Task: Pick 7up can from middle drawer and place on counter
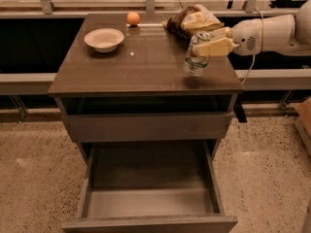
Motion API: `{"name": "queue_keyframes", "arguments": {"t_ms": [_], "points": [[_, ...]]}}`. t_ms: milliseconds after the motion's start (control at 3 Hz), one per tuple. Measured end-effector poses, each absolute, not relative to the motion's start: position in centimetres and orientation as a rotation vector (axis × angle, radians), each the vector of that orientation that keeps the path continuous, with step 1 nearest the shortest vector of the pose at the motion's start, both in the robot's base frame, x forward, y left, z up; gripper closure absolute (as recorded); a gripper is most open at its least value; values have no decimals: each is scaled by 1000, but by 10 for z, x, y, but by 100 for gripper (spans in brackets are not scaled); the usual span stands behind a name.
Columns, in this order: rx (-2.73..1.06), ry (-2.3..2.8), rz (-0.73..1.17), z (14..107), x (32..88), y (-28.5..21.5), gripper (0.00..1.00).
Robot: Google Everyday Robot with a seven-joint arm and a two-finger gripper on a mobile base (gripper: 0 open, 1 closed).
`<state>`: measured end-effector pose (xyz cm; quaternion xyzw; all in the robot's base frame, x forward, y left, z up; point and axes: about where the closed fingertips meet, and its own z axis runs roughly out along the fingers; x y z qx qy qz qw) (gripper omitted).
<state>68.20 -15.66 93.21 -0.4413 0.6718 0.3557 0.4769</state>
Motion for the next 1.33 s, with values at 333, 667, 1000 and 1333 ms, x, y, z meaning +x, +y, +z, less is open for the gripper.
{"name": "queue_keyframes", "arguments": {"t_ms": [333,667,1000,1333], "points": [[-1020,1795,841,903,703,-160,100],[-1011,1821,844,898,706,-158,78],[-1014,1821,848,896,706,-155,55],[-1019,1821,856,894,707,-150,24]]}}
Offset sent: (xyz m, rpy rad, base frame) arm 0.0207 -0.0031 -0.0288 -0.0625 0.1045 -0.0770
